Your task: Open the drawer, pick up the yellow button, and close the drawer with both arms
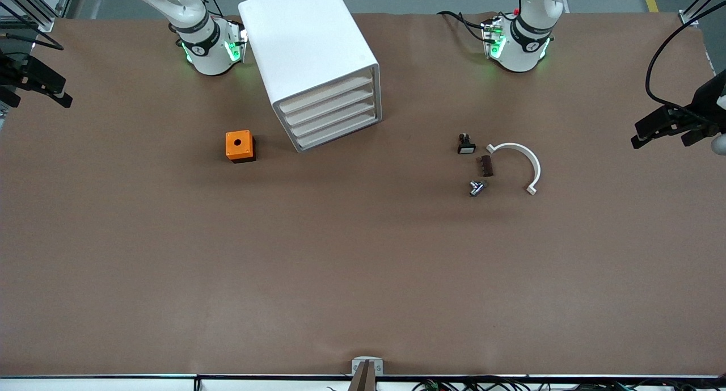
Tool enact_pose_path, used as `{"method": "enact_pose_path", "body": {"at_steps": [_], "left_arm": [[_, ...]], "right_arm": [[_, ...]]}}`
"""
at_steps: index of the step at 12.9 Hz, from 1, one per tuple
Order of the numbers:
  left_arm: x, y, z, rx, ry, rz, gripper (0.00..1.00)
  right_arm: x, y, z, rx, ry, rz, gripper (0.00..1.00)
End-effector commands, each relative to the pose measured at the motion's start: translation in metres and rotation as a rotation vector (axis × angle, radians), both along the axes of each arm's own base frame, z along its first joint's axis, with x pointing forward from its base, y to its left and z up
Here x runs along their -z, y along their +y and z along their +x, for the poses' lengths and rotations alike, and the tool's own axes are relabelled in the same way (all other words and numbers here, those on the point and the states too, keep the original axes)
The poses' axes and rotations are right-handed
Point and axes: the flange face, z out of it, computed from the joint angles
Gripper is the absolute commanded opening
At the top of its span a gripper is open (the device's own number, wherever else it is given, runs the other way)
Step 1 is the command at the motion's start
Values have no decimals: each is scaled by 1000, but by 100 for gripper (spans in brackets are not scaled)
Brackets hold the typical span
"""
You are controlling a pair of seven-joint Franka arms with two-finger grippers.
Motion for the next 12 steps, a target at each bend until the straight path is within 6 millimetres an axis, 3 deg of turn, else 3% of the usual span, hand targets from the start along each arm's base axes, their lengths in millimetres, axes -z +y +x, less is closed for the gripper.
{"method": "enact_pose_path", "body": {"at_steps": [1,8,12], "left_arm": [[-2,0,3,1,-9,20,100],[6,12,0,-5,46,12,100],[42,18,16,-17,107,6,100]], "right_arm": [[-3,-2,-6,6,-10,13,100],[-2,-4,-5,3,-7,13,100],[-4,-4,-6,1,-6,13,100]]}}
